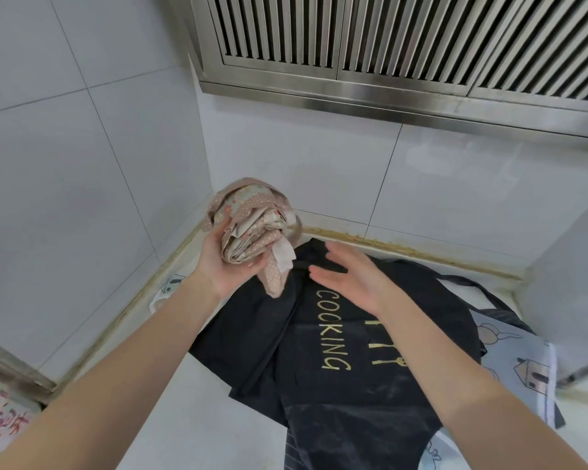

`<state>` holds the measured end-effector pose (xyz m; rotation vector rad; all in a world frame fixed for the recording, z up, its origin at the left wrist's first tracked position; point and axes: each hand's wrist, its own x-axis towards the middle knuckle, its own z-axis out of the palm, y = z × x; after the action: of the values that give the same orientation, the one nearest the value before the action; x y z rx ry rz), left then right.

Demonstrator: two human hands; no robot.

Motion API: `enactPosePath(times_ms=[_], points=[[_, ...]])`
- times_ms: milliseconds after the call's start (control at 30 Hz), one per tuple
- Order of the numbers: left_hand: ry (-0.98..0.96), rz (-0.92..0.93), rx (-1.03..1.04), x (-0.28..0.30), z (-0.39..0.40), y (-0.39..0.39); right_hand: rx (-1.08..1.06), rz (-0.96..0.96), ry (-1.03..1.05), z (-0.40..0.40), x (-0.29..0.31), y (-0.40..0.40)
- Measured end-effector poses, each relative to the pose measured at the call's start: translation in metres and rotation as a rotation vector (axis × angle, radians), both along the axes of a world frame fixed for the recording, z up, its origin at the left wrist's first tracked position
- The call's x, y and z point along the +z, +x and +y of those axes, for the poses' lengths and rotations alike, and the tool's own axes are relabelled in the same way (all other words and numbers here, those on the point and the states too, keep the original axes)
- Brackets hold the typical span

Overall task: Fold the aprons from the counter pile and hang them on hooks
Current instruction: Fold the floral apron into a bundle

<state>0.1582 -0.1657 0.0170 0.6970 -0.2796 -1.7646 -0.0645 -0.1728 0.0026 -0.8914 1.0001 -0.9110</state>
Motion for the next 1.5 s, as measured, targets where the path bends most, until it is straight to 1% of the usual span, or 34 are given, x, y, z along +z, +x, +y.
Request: enactPosePath(times_ms=[33, 67, 167, 233, 267, 300, 333, 367, 433, 467, 500, 533, 567, 600, 667, 733, 767, 800, 867, 967, 1000, 1033, 1100, 1167, 1233, 1300, 1333, 1367, 1433, 1500], points=[[-0.014, 0.004, -0.004, -0.001, -0.001, -0.003, 0.043, -0.061, 0.046, 0.003, 0.001, 0.010], [-0.034, 0.007, -0.006, -0.002, -0.001, -0.007, 0.108, -0.053, 0.043, 0.007, 0.001, 0.019], [-0.081, 0.019, -0.029, 0.003, 0.002, -0.019, 0.304, 0.230, -0.150, 0.012, -0.001, 0.042], [-0.085, 0.004, -0.049, 0.007, 0.003, -0.024, 0.304, 0.424, -0.268, 0.012, -0.004, 0.055], [-0.090, -0.029, -0.052, 0.007, 0.002, -0.025, 0.277, 0.488, -0.324, 0.012, -0.004, 0.059], [-0.094, -0.067, -0.035, 0.007, 0.000, -0.025, 0.241, 0.502, -0.346, 0.012, -0.005, 0.060], [-0.097, -0.098, -0.011, 0.006, -0.001, -0.026, 0.209, 0.443, -0.307, 0.012, -0.004, 0.057], [-0.093, -0.131, 0.028, 0.006, -0.002, -0.024, 0.201, 0.307, -0.220, 0.013, 0.001, 0.054], [-0.090, -0.118, 0.096, 0.005, -0.005, -0.020, 0.280, -0.034, -0.063, 0.015, 0.008, 0.041], [-0.084, -0.095, 0.128, 0.005, -0.006, -0.019, 0.345, -0.107, -0.035, 0.017, 0.013, 0.036], [-0.068, -0.094, 0.171, 0.005, -0.009, -0.018, 0.391, -0.088, -0.040, 0.019, 0.017, 0.036], [-0.060, -0.085, 0.202, 0.007, -0.009, -0.020, 0.408, -0.002, -0.069, 0.021, 0.019, 0.038], [-0.061, -0.089, 0.228, 0.008, -0.009, -0.023, 0.416, 0.139, -0.133, 0.024, 0.022, 0.044], [-0.080, -0.092, 0.239, 0.008, -0.009, -0.027, 0.422, 0.305, -0.223, 0.027, 0.027, 0.051], [-0.147, -0.123, 0.243, 0.005, -0.009, -0.032, 0.518, 0.644, -0.453, 0.033, 0.038, 0.066], [-0.185, -0.231, 0.235, 0.005, -0.004, -0.035, 0.652, 1.002, -0.736, 0.037, 0.045, 0.073], [-0.195, -0.305, 0.242, 0.005, -0.003, -0.035, 0.679, 1.076, -0.834, 0.038, 0.047, 0.075], [-0.200, -0.360, 0.255, 0.005, -0.002, -0.036, 0.683, 1.085, -0.873, 0.038, 0.048, 0.076], [-0.207, -0.396, 0.286, 0.005, 0.000, -0.035, 0.625, 0.996, -0.904, 0.041, 0.051, 0.077], [-0.228, -0.267, 0.293, 0.007, -0.002, -0.035, 0.373, 0.794, -0.902, 0.034, 0.060, 0.073], [-0.236, -0.252, 0.278, 0.008, -0.002, -0.037, 0.321, 0.744, -0.893, 0.029, 0.063, 0.070], [-0.244, -0.262, 0.259, 0.010, -0.001, -0.040, 0.284, 0.731, -0.880, 0.025, 0.066, 0.069], [-0.239, -0.272, 0.237, 0.012, -0.002, -0.046, 0.229, 0.772, -0.838, 0.016, 0.070, 0.067], [-0.201, -0.234, 0.209, 0.013, -0.001, -0.049, 0.190, 0.811, -0.822, 0.007, 0.073, 0.063], [-0.166, -0.253, 0.175, 0.013, -0.002, -0.049, 0.154, 0.778, -0.720, -0.003, 0.079, 0.053], [-0.165, -0.300, 0.147, 0.010, -0.003, -0.050, 0.225, 0.729, -0.595, -0.008, 0.088, 0.042], [-0.152, -0.291, 0.132, 0.009, -0.003, -0.051, 0.288, 0.757, -0.588, -0.009, 0.093, 0.040], [-0.131, -0.260, 0.123, 0.008, -0.003, -0.052, 0.343, 0.842, -0.637, -0.010, 0.097, 0.039], [-0.093, -0.188, 0.113, 0.009, -0.003, -0.055, 0.377, 1.023, -0.807, -0.011, 0.102, 0.042], [-0.101, -0.130, 0.098, 0.014, -0.002, -0.060, 0.361, 1.104, -0.951, -0.011, 0.107, 0.045]])
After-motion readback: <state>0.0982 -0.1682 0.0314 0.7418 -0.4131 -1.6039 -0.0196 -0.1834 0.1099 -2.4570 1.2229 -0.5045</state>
